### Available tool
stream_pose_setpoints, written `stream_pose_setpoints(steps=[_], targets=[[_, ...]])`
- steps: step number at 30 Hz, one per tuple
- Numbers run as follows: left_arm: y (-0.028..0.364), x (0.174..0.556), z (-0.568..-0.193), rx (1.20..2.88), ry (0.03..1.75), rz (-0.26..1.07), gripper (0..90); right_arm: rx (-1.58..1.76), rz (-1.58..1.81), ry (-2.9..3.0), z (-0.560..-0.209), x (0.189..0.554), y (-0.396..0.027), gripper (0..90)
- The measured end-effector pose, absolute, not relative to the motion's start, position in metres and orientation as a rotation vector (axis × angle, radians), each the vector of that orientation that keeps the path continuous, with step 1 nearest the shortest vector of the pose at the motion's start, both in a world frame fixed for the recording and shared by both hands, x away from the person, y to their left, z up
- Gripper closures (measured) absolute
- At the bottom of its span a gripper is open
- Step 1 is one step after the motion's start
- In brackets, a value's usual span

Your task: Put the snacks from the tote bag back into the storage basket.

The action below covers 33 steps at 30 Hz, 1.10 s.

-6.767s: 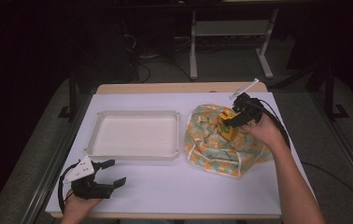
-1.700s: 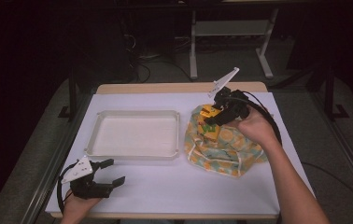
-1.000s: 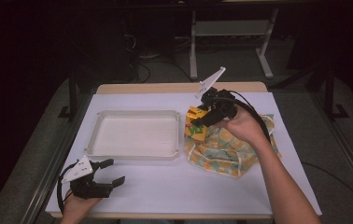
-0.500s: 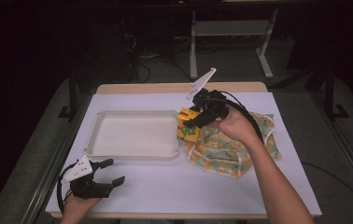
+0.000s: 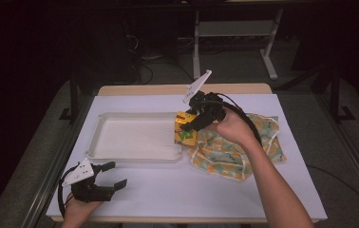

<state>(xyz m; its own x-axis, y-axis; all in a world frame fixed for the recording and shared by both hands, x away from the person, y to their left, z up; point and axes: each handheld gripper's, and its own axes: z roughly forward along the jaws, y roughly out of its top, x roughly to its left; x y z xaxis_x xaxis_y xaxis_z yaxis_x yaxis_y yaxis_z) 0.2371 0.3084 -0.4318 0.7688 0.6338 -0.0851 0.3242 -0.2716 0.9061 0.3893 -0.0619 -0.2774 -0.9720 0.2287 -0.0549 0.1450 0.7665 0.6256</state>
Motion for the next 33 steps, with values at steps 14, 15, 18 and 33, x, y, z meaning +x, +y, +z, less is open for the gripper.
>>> stream_pose_setpoints(steps=[14,15,18,33], targets=[[0.308,0.237,-0.432,1.871,0.735,0.353,18.3,0.254,0.997,2.843,-0.281,0.392,-0.045,50.1],[0.308,0.237,-0.432,1.87,0.735,0.353,18.2,0.26,0.996,2.847,-0.281,0.391,-0.044,50.1],[0.309,0.237,-0.432,1.879,0.73,0.355,18.3,0.249,0.989,2.848,-0.282,0.392,-0.041,50.1],[0.308,0.237,-0.432,1.884,0.726,0.354,18.3,0.208,0.99,2.864,-0.285,0.393,-0.028,50.1]])
